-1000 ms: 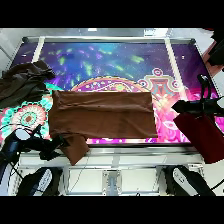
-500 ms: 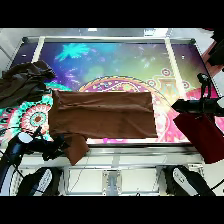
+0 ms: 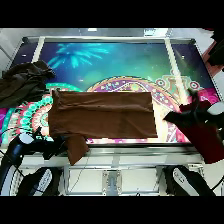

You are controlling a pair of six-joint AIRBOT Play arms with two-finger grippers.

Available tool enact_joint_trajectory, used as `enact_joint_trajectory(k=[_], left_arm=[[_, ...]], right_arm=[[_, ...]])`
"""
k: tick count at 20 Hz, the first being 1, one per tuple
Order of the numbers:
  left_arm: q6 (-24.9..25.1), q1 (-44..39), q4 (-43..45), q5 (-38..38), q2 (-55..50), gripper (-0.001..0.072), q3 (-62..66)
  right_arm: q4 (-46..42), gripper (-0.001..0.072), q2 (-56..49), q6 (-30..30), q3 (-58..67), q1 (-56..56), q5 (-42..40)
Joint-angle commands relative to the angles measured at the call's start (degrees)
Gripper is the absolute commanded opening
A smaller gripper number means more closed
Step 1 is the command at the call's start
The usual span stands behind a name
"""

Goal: Fold the shirts.

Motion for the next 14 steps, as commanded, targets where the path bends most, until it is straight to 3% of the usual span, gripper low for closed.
enact_joint_trajectory(k=[1, 3, 8, 12, 13, 14], left_arm=[[1.97, -0.04, -1.66, 0.31, 0.00, 0.0018, -0.02], [3.02, -0.04, -2.67, 0.11, -0.02, 0.0018, -0.02], [3.82, -0.04, -4.39, 0.11, 0.00, 0.0018, -0.02], [4.50, -0.04, -4.37, -0.04, 0.00, 0.0018, -0.02], [4.50, -0.02, -4.37, -0.02, 0.00, 0.0018, -0.02], [4.50, -0.04, -4.37, -0.02, 0.00, 0.0018, -0.02]], right_arm=[[5.88, 0.0470, 0.02, 3.50, -16.57, -0.02, -0.55], [10.67, 0.0527, 0.02, 4.72, -24.20, -0.02, -4.24], [23.30, 0.0523, 0.02, 4.74, -29.00, 0.00, -22.01], [25.42, 0.0510, 0.02, 4.74, -29.00, 0.00, -25.81], [25.40, 0.0490, 0.02, 4.72, -29.00, -0.02, -25.66], [25.40, 0.0399, 0.02, 4.70, -29.00, 0.00, -25.59]])
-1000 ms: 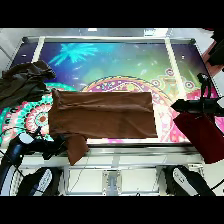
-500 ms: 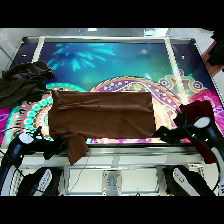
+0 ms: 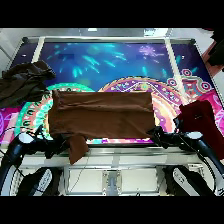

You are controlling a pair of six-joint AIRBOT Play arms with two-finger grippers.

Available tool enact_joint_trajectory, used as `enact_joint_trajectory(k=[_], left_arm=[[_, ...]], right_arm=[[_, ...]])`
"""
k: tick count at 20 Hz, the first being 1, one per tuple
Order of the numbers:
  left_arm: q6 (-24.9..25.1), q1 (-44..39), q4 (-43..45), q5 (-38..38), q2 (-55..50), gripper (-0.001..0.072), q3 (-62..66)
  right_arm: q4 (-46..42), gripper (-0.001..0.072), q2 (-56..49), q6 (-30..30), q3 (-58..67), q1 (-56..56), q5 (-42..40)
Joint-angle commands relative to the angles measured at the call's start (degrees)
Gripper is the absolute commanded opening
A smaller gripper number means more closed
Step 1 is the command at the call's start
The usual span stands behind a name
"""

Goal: Fold the shirts.

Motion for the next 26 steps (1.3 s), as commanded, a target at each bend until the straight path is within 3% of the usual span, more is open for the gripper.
enact_joint_trajectory(k=[1, 3, 7, 13, 18, 20, 22, 26], left_arm=[[0.28, -0.04, -0.15, -0.13, 0.02, 0.0017, 0.04], [0.28, -0.02, -0.20, -0.13, 0.02, 0.0018, 0.07], [3.43, -0.02, -3.34, -1.53, 0.20, 0.0017, 2.51], [5.77, -0.02, 0.55, -10.23, 3.08, 0.0017, 15.19], [8.13, -0.17, 0.48, 0.37, 0.61, 0.0015, 25.97], [10.10, -1.73, 0.50, 2.10, -4.35, 0.0015, 29.62], [11.15, -4.52, 0.68, 8.41, -10.86, 0.0015, 34.69], [8.81, -8.00, 5.75, 13.90, -25.38, 0.0015, 46.21]], right_arm=[[1.46, 0.0260, -0.04, -0.02, -0.55, -0.04, -3.08], [2.12, 0.0041, -0.02, -0.94, -0.44, -0.02, -2.54], [2.64, 0.0034, -0.02, -4.68, 3.89, -0.04, 5.84], [-0.55, 0.0033, -0.02, -4.52, 14.49, -0.04, 13.68], [-2.03, 0.0031, -0.20, -5.84, 25.42, 0.11, 8.11], [-2.08, 0.0031, -1.97, -6.10, 29.83, 0.11, 5.35], [-2.47, 0.0031, -5.25, -6.49, 34.12, 0.94, 4.24], [-6.64, 0.0031, -15.87, -6.91, 43.25, 6.97, -1.42]])
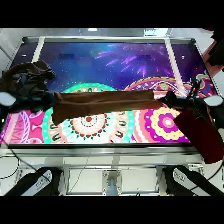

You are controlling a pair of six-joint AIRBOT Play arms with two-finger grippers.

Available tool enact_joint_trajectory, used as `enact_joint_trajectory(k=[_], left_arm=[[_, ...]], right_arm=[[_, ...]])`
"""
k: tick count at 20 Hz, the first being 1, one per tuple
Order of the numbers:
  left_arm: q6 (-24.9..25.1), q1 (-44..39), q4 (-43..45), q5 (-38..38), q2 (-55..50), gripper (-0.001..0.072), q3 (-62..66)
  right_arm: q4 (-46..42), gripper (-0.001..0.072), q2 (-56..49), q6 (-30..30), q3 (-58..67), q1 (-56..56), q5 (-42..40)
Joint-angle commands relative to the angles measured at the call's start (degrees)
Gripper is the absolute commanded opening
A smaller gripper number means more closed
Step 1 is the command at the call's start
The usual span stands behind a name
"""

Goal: Fold the shirts.

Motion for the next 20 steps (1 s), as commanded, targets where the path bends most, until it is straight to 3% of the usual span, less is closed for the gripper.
enact_joint_trajectory(k=[1, 9, 14, 15, 17, 18, 20], left_arm=[[-1.60, -2.89, 3.26, 7.82, -11.98, 0.0015, 9.27], [-2.03, -8.00, 3.52, 16.81, -29.07, 0.0015, 15.65], [-2.32, -8.50, 3.30, 22.34, -30.99, 0.0026, 16.06], [-2.40, -8.50, 3.23, 22.53, -30.93, 0.0094, 16.72], [-2.38, -8.48, 3.26, 20.92, -30.73, 0.0448, 19.45], [-2.36, -8.48, 3.26, 19.50, -30.58, 0.0484, 21.38], [-2.34, -8.50, 3.23, 16.46, -30.32, 0.0483, 25.86]], right_arm=[[-3.69, 0.0030, -9.53, -0.39, 8.22, 4.70, -6.03], [-5.35, 0.0031, -32.54, -0.42, 21.49, 9.31, -13.49], [-5.70, 0.0039, -35.71, -1.66, 23.26, 9.33, -15.65], [-4.61, 0.0094, -35.58, -2.05, 23.41, 9.16, -15.69], [-3.52, 0.0363, -35.23, -2.12, 25.88, 8.22, -12.63], [-3.30, 0.0363, -34.95, -2.16, 27.93, 7.52, -9.64], [-4.26, 0.0364, -34.36, -2.99, 32.44, 5.46, -2.91]])
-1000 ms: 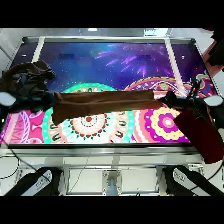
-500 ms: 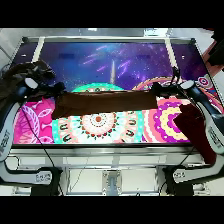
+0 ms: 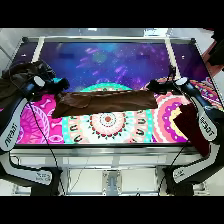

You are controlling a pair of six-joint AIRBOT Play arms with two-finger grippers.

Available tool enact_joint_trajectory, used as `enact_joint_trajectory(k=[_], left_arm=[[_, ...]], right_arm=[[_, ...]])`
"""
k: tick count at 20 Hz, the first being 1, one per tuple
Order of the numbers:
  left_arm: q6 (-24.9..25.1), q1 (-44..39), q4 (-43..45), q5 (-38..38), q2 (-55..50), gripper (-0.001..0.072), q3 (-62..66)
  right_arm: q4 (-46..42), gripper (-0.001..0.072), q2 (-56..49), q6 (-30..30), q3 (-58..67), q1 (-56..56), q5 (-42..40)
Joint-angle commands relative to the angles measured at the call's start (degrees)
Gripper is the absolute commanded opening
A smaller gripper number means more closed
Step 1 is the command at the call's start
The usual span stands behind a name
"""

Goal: Fold the shirts.

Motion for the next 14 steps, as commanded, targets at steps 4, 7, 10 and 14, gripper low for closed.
enact_joint_trajectory(k=[4, 7, 10, 14], left_arm=[[8.41, -0.52, -9.29, -3.19, 0.33, 0.0483, 10.73], [26.73, -3.89, -17.38, -1.84, 0.28, 0.0483, 11.26], [28.41, -9.35, -13.49, -0.02, 0.28, 0.0481, 11.26], [27.82, -14.08, -8.90, 1.79, 0.28, 0.0480, 11.23]], right_arm=[[-6.69, 0.0458, 0.52, 2.40, 7.82, -7.67, 13.40], [-8.02, 0.0594, -1.09, 4.28, 7.85, -11.78, 16.81], [-6.43, 0.0632, -4.48, 1.57, 7.82, -14.25, 23.08], [0.98, 0.0631, -9.75, -4.15, 7.85, -14.58, 25.68]])
